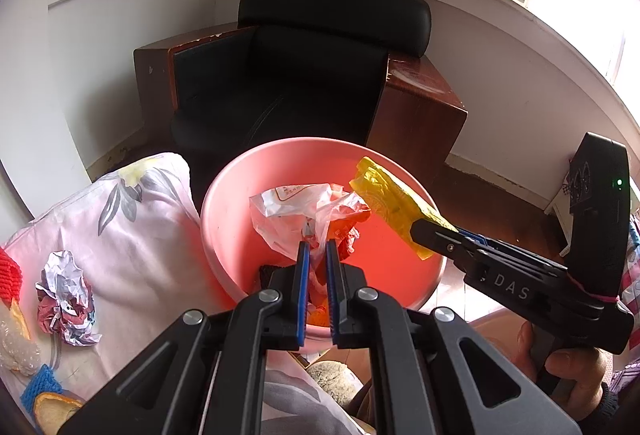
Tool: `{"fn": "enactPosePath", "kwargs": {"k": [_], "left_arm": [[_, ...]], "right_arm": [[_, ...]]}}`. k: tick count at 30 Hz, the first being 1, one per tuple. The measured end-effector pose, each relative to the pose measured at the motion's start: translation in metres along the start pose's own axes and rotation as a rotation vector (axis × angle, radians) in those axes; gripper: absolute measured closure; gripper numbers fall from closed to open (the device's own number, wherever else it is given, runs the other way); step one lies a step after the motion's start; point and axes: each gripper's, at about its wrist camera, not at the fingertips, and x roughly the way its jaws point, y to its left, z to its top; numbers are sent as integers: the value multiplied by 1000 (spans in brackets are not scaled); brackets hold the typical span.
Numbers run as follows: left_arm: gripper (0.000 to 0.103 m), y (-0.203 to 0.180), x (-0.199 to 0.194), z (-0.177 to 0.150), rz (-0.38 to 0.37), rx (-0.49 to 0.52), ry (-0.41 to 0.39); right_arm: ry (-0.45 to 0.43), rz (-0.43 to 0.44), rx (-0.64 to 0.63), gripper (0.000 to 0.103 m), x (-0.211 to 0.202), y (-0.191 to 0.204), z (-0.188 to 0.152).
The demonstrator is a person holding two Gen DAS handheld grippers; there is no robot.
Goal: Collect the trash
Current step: 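Open left tool releasing white bag while right tool releases yellow bag into bucket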
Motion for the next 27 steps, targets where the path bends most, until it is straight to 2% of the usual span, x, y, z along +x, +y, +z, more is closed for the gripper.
{"fn": "enactPosePath", "kwargs": {"k": [4,10,14,16,19,22,27], "left_arm": [[93,3,6,-1,10,-19,22],[73,5,1,-4,28,-28,4],[68,9,-3,-5,36,-49,1],[63,12,-6,-6,33,-66,2],[59,16,-11,-8,34,-77,-3],[57,20,-18,-11,37,-80,-5],[56,29,-31,-17,47,-100,-12]], "right_arm": [[-6,-2,-5,85,1,1,2],[-6,-1,-4,85,3,0,2],[4,-3,-3,84,6,1,2],[12,-7,-3,84,9,1,3],[24,-18,3,78,12,1,3],[26,-17,22,67,14,0,3],[25,-12,21,64,13,3,3]]}}
